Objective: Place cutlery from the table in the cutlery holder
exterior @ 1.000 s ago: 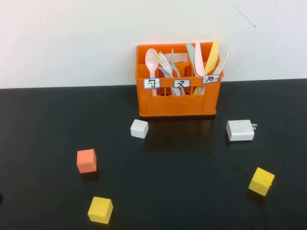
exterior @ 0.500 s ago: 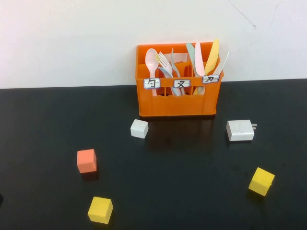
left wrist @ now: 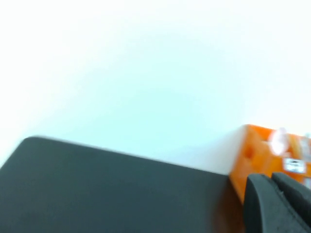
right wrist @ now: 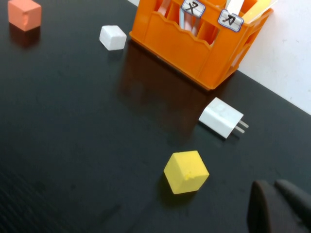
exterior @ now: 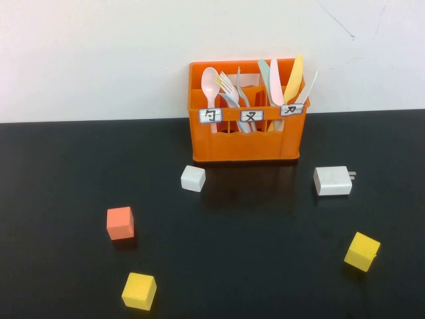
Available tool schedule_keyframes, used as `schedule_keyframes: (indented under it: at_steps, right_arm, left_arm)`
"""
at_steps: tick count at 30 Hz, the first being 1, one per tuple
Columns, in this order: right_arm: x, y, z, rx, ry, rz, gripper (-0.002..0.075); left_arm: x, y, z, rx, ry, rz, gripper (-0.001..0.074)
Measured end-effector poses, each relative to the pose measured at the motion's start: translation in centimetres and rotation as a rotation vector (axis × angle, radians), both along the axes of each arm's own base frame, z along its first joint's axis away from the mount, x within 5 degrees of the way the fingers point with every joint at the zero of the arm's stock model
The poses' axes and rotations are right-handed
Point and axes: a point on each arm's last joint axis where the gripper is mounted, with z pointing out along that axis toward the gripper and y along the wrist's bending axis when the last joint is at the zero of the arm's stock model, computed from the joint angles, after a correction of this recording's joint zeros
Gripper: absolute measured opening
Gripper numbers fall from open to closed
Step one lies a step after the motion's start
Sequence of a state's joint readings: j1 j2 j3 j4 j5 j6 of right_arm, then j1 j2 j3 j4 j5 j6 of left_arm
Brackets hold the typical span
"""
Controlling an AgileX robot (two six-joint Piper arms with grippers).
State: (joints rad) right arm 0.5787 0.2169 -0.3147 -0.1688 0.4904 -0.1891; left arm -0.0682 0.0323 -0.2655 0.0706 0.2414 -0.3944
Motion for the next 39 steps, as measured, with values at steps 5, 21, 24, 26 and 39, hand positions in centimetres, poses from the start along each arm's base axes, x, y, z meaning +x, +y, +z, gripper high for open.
schedule_keyframes:
  at_steps: [5,21,24,26,39]
  right_arm:
    - [0.0,0.0,0.0,0.000,0.000,0.000,-0.0002]
    - [0.0,0.0,0.0,0.002,0.001,0.000,-0.0002]
    - [0.0,0.0,0.0,0.002,0.001,0.000,-0.0002]
    - [0.0,0.0,0.0,0.002,0.001,0.000,-0.0002]
    - [0.0,0.0,0.0,0.003,0.002,0.001,-0.0002]
  left_arm:
    - [0.6,0.2,-3.1,-0.010,0.074,0.058,-0.0001]
    - [1.2,0.2,-9.8,-0.040,0.309,0.067,-0.0001]
    - [1.2,0.2,-9.8,-0.026,0.311,0.065,-0.0001]
    - [1.2,0.2,-9.8,-0.013,0.311,0.063,-0.0001]
    - [1.2,0.2,-9.8,0.053,0.312,0.055,-0.0001]
